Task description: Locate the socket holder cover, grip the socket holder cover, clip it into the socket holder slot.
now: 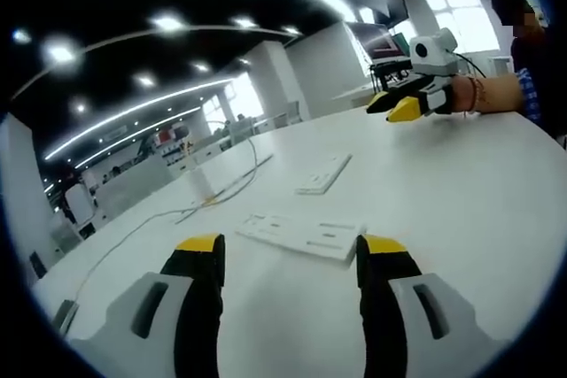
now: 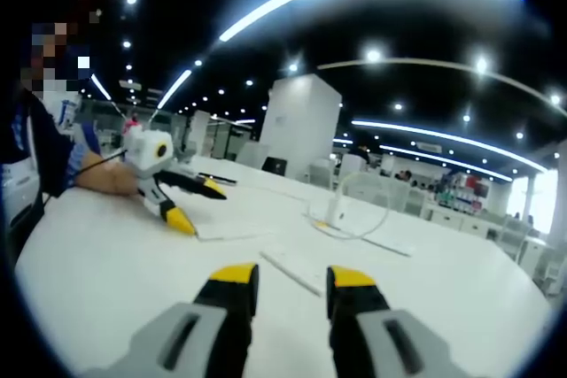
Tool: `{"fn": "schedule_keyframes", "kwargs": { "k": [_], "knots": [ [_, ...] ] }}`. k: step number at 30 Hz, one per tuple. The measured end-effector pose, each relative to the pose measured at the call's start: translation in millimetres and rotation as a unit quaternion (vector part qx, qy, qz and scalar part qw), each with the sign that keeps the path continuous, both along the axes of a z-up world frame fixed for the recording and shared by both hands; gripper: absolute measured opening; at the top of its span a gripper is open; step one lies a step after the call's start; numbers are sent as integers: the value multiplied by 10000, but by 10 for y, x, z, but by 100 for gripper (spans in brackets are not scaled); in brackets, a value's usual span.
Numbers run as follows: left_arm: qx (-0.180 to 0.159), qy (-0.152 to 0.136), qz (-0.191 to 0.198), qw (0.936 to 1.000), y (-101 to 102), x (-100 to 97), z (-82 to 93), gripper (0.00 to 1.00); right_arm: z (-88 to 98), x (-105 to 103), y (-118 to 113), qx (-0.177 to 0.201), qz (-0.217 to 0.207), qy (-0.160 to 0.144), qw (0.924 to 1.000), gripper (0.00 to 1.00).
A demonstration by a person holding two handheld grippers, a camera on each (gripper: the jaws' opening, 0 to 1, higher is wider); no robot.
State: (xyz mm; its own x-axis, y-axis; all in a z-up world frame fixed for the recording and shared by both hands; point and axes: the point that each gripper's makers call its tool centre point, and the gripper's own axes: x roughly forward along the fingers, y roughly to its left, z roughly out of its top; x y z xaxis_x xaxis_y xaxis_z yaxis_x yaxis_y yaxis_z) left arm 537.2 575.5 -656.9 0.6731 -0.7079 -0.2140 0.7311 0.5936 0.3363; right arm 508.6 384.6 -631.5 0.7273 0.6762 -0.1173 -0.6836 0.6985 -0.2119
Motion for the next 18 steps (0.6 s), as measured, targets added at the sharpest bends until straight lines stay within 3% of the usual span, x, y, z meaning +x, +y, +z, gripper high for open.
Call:
{"fn": "schedule_keyframes", "kwargs": {
  "k": [18],
  "knots": [
    [46,-32,170,9998,59,55,15,54,-1,-7,20,-55,31,-4,10000,32]
  ]
}}
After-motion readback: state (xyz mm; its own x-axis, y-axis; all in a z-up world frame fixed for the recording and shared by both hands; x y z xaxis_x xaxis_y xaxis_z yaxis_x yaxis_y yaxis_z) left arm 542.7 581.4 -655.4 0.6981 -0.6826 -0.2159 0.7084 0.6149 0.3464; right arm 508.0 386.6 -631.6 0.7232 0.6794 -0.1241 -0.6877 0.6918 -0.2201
